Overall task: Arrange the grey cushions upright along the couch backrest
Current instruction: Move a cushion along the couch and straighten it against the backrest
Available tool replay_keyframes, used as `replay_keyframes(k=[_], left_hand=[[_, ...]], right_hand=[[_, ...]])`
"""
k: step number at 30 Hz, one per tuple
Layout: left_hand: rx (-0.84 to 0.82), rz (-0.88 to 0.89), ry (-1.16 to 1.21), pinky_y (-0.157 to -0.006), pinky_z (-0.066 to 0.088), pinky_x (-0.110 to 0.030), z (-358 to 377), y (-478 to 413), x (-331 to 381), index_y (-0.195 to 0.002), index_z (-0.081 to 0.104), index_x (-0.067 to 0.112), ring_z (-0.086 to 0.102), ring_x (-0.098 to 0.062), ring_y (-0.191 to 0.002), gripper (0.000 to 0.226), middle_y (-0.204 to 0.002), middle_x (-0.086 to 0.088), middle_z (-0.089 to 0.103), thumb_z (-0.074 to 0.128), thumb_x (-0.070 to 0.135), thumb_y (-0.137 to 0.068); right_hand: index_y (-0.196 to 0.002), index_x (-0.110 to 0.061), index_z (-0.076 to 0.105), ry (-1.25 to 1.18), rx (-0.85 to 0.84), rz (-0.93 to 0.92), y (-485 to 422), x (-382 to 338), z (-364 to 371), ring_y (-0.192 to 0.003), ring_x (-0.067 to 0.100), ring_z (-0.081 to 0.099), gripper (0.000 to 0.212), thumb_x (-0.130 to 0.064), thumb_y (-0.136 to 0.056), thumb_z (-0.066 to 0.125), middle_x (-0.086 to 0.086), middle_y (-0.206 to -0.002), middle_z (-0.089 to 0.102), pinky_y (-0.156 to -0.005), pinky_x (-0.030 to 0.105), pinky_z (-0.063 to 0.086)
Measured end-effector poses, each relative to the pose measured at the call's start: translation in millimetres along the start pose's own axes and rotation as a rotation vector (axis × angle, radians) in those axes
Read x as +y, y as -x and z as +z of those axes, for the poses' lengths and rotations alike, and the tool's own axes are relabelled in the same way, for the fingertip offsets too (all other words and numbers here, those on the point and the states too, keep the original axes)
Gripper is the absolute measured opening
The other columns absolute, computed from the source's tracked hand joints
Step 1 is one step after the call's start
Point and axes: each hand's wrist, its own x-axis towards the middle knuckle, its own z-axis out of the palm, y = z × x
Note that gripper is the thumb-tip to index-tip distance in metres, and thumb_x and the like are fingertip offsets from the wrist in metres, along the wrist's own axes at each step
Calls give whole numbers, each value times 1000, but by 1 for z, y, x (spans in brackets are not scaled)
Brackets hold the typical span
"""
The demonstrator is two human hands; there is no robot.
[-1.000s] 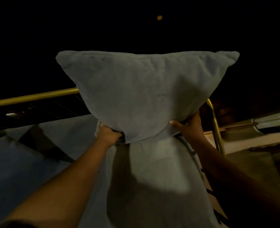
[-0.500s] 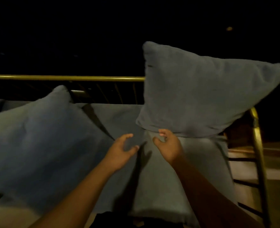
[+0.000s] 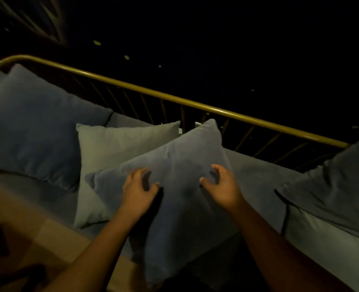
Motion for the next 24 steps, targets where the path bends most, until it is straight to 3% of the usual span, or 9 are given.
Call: replay_keyframes(k=[2, 4, 5, 8, 11, 13, 15, 20, 24], left_hand=[[7, -127, -28, -106, 37, -42, -5, -26, -25, -131, 48, 10, 46, -36, -126, 67, -141, -19, 44, 70, 38, -74], [218, -482, -121, -102, 41, -47, -5, -47, -35, -129, 47, 20, 46, -35, -125, 69, -142, -16, 43, 75, 43, -70], [304, -545, -158, -102, 41, -49, -5, -52, -39, -127, 46, 24, 45, -35, -126, 69, -142, -16, 43, 76, 45, -68], [139, -170, -236, -113, 13, -54, 18, -37, -73, -146, 24, 32, 10, -34, -145, 84, -159, -9, 12, 63, 56, -77], [121, -329, -210, -112, -1, -61, 24, -44, -97, -146, 9, 44, -8, -34, -146, 87, -161, -1, -4, 53, 68, -75], [143, -460, -186, -113, 3, -63, 16, -58, -108, -145, 1, 46, -7, -35, -146, 90, -161, -1, -7, 45, 76, -73], [159, -479, -130, -115, 7, -58, 9, -65, -119, -146, -3, 41, -1, -38, -146, 91, -161, -5, -6, 41, 76, -75], [196, -465, 100, -116, 12, -46, 8, -47, -126, -149, -1, 33, 1, -29, -147, 90, -161, -5, -10, 56, 55, -82], [112, -561, 353, -115, 21, -50, 8, -11, -133, -145, -12, 41, 12, -28, -146, 93, -161, -2, -1, 53, 58, -81]], right_hand=[[-138, -13, 42, 115, -3, -22, -19, -11, 18, -128, 30, 45, 72, -35, -77, 74, 14, -140, 45, -106, 38, 37], [-145, -14, 31, 211, -25, -33, -44, -18, 29, -136, 33, 35, 84, -41, -77, 73, 15, -150, 32, -109, 42, 31], [-147, -15, 28, 238, -24, -18, -57, -20, 32, -138, 34, 31, 87, -43, -78, 71, 15, -153, 27, -110, 43, 29], [-150, -24, 21, 317, 21, 7, -91, -12, 34, -142, 35, 21, 90, -54, -78, 66, 12, -157, 17, -115, 51, 24], [-150, -27, 17, 378, 10, -103, -113, 4, 34, -144, 35, 20, 93, -61, -76, 62, 13, -159, 16, -114, 55, 26], [-151, -26, 13, 313, -10, -114, -126, 11, 31, -142, 36, 23, 103, -68, -69, 61, 16, -157, 20, -112, 53, 30], [-150, -32, 6, 190, -36, -56, -135, 13, 26, -140, 34, 29, 113, -76, -62, 61, 12, -156, 26, -110, 52, 35], [-148, -44, 8, -9, -81, 15, -131, 22, 17, -139, 25, 35, 101, -70, -68, 64, 0, -154, 33, -109, 48, 37], [-146, -50, 9, -41, -119, 36, -111, 38, 10, -140, 23, 34, 102, -77, -64, 62, -3, -155, 31, -111, 52, 35]])
